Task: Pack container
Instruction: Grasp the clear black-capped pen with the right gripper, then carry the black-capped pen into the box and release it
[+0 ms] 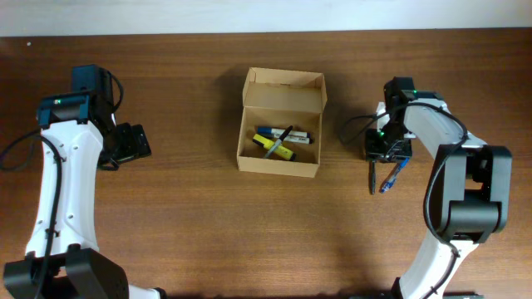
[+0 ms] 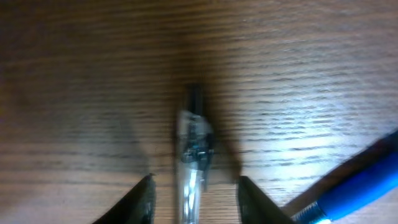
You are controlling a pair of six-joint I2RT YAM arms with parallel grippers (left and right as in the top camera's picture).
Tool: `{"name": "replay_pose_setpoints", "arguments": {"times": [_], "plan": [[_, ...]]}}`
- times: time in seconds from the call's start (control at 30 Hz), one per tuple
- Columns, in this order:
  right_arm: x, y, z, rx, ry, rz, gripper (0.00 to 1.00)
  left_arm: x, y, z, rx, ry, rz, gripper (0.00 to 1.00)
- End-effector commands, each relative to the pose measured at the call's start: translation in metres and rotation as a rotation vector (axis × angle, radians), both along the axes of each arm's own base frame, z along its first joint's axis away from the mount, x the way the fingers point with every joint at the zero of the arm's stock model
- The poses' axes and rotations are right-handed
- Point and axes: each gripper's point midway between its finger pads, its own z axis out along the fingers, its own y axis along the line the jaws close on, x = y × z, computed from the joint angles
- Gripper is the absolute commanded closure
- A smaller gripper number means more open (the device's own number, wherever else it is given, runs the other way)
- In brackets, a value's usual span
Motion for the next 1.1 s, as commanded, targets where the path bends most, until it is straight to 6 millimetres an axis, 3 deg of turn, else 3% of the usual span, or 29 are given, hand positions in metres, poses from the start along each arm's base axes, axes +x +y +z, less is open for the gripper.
{"name": "replay_pose_setpoints", "arguments": {"times": [0.0, 0.1, 0.17, 0.37, 0.47, 0.6, 0.7, 0.77, 0.87, 0.97, 1.07], "plan": [[-0.008, 0.000, -0.011, 0.015, 0.036, -0.020, 0.73, -0.001, 0.000, 0.007, -0.001, -0.024, -0.011, 0.00], [-0.010, 0.001, -0.014, 0.016, 0.038, -0.016, 0.83, -0.001, 0.000, 0.007, -0.001, -0.024, -0.011, 0.00], [-0.012, 0.002, -0.016, 0.019, 0.044, -0.016, 0.96, -0.001, 0.000, 0.007, -0.001, -0.024, -0.011, 0.00], [-0.014, 0.003, -0.019, 0.024, 0.042, -0.017, 0.96, -0.001, 0.000, 0.007, -0.001, -0.024, -0.011, 0.00], [0.001, 0.010, 0.001, 0.070, -0.008, -0.019, 0.96, -0.001, 0.000, 0.007, -0.001, -0.024, -0.011, 0.00], [0.047, 0.027, 0.074, 0.175, -0.190, -0.004, 0.96, -0.001, 0.000, 0.007, -0.001, -0.024, -0.011, 0.00], [0.080, 0.046, 0.160, 0.243, -0.385, 0.105, 0.96, -0.001, 0.000, 0.007, -0.001, -0.024, -0.011, 0.00], [0.091, 0.061, 0.216, 0.255, -0.504, 0.219, 0.96, -0.001, 0.000, 0.007, -0.001, -0.024, -0.011, 0.00], [0.089, 0.093, 0.288, 0.204, -0.664, 0.473, 0.96, -0.001, 0.000, 0.007, -0.001, -0.024, -0.011, 0.00], [0.078, 0.124, 0.326, 0.088, -0.749, 0.691, 0.96, -0.001, 0.000, 0.007, -0.001, -0.024, -0.011, 0.00], [0.060, 0.165, 0.330, 0.006, -0.754, 0.944, 0.96, -0.001, 0.000, 0.007, -0.001, -0.024, -0.011, 0.00]]}}
